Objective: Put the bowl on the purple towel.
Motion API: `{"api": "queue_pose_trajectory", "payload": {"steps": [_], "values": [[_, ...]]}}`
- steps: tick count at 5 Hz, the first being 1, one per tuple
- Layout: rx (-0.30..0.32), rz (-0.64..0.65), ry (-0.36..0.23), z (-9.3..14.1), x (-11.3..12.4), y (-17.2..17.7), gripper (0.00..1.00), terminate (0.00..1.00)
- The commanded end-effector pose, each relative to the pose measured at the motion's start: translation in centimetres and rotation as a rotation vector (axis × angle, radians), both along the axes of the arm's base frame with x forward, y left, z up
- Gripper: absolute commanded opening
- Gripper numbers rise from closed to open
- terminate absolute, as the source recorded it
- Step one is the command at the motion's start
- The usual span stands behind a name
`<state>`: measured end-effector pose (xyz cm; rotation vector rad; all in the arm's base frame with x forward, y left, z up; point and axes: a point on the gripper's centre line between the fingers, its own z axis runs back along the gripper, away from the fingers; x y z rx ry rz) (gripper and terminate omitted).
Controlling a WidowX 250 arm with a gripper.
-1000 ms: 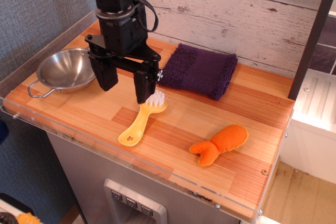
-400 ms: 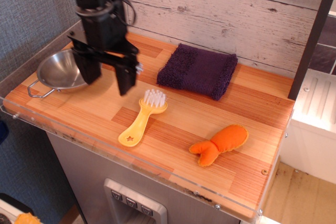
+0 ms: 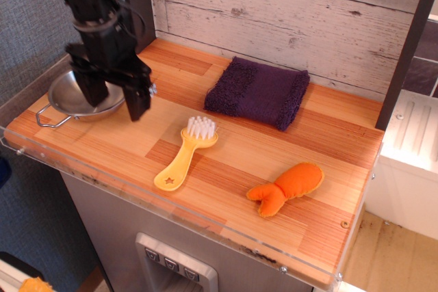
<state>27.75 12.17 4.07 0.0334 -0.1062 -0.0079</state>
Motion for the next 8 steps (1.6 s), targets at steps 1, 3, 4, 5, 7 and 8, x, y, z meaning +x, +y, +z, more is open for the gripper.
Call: {"api": "queue_pose_trajectory", "payload": {"steps": [1, 3, 4, 5, 7, 8], "values": [[0.061, -0.031, -0.051, -1.3, 2.0, 1.0, 1.00, 0.00], [0.036, -0.018, -0.040, -1.7, 2.0, 1.4, 0.00, 0.00], [0.035, -0.019, -0.039, -1.4, 1.9, 1.5, 0.00, 0.00], [0.036, -0.011, -0.052, -0.7, 1.6, 1.7, 0.00, 0.00], [0.010, 0.116, -0.126, 3.3, 0.4, 0.3, 0.00, 0.00], [-0.031, 0.107, -0.158, 6.2, 1.5, -2.5, 0.00, 0.00]]}}
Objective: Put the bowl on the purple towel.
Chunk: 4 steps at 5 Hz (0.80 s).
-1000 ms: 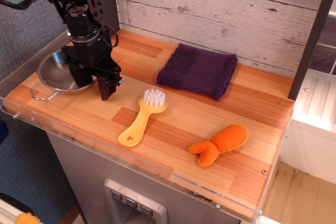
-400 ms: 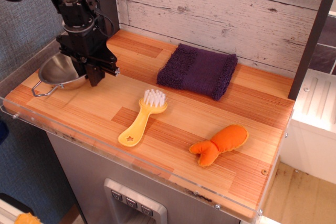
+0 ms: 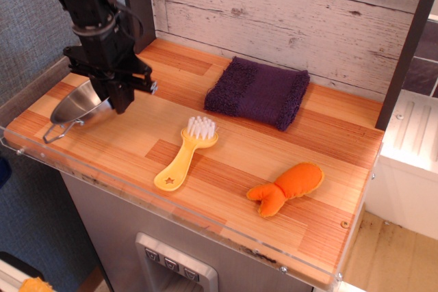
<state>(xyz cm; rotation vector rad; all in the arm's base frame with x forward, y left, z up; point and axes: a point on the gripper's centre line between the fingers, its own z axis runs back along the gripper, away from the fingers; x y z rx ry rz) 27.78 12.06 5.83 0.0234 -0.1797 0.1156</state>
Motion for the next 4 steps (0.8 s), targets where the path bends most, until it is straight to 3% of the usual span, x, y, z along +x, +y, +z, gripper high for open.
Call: {"api": "queue_pose_trajectory", "payload": {"steps": [1, 2, 4], "values": [[-0.046, -0.115, -0.092, 5.8, 3.8, -6.2, 0.00, 0.00], [-0.064, -0.199, -0.099, 6.0, 6.2, -10.1, 0.00, 0.00], [-0.054, -0.273, -0.081, 4.5, 9.2, -14.3, 0.00, 0.00]]}}
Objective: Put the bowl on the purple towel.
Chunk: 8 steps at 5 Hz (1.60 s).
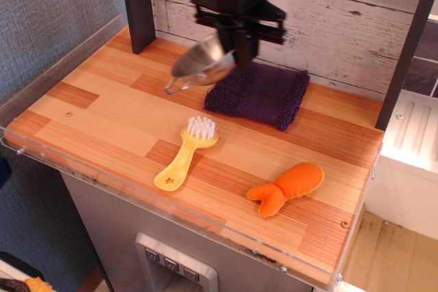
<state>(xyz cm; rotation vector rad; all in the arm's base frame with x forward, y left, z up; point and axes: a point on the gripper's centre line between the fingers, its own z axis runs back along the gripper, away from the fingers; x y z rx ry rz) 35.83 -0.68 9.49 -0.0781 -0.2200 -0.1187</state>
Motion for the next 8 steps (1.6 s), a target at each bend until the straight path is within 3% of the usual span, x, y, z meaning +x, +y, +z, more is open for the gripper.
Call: {"api": "queue_pose_trajectory", "payload": {"steps": [1, 3, 4, 5, 6, 7, 8], "values": [[0.025, -0.038, -0.023, -0.4, 1.8, -2.2, 0.00, 0.00], [0.045, -0.032, -0.003, -1.7, 2.6, -2.2, 0.00, 0.00], [0.043, -0.030, 0.032, -2.5, 2.1, -2.2, 1.00, 0.00], [0.023, -0.046, 0.033, -1.7, 1.6, -2.4, 1.00, 0.00], [-0.035, -0.041, -0.002, 0.5, 0.9, -2.2, 1.00, 0.00], [-0.084, 0.049, -0.045, 3.1, -1.1, 0.4, 1.00, 0.00], [-0.063, 0.143, -0.019, 3.9, -4.7, 5.1, 1.00, 0.00]]}}
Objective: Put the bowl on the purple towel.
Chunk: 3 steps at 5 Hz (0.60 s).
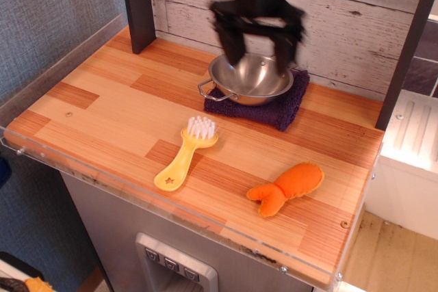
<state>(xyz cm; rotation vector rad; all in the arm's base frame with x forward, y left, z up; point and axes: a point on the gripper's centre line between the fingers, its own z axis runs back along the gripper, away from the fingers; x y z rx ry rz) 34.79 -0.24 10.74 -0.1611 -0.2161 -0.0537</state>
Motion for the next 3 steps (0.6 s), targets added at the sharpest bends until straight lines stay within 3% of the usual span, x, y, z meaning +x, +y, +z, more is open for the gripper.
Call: {"api": "queue_pose_trajectory", "payload": {"steps": [1, 3], "values": [[0.081, 0.112, 0.040, 2.0, -6.6, 8.0, 1.00, 0.00], [0.170, 0.007, 0.100, -0.4, -7.6, 8.5, 1.00, 0.00]]}}
